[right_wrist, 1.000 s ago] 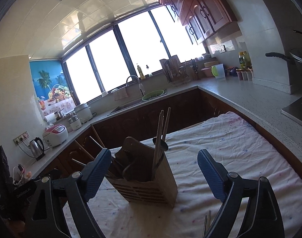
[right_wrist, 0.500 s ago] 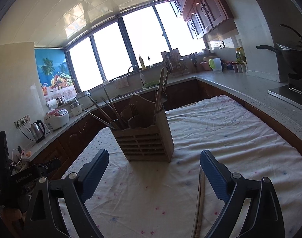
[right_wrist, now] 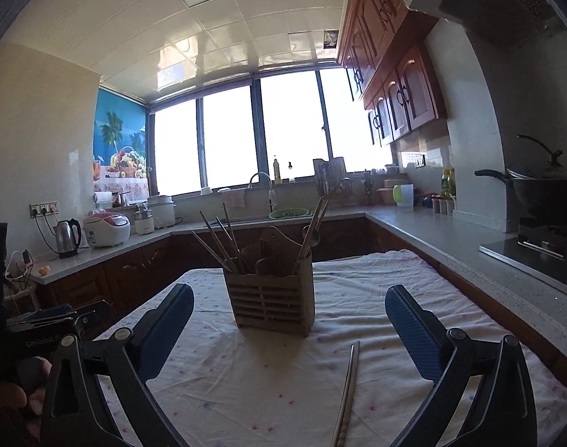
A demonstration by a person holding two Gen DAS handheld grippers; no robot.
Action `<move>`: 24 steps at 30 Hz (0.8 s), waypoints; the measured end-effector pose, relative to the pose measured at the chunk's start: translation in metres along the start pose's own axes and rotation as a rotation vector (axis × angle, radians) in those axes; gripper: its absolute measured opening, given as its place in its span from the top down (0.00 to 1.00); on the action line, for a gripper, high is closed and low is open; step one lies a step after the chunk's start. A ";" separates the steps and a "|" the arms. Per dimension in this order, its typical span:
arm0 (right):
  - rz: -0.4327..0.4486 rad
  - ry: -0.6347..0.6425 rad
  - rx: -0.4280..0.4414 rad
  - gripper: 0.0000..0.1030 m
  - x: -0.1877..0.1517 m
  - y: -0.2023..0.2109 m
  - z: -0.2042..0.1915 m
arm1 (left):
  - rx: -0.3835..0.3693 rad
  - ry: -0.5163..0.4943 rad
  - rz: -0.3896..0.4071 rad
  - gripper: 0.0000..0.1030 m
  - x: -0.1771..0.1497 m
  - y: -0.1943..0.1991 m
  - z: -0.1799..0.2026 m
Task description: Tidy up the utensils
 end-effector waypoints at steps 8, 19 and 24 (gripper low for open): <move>-0.113 0.037 0.005 0.00 -0.051 -0.003 -0.006 | 0.059 -0.060 -0.018 0.00 -0.034 -0.001 -0.004; -0.129 0.036 -0.027 0.00 -0.062 0.008 0.010 | 0.079 -0.114 -0.028 0.00 -0.053 0.000 0.004; -0.123 0.024 -0.032 0.00 -0.064 0.013 0.016 | 0.080 -0.130 -0.022 0.00 -0.056 0.003 0.010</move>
Point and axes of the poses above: each gripper's, at about its wrist camera, not at the fingertips, and y roughly against the way its jaws point, z to its right, x to its top, the point moved 8 cm from there along -y, roughly the way its jaws point, and after that the axes turned 3 degrees about y, right-handed, at the moved point
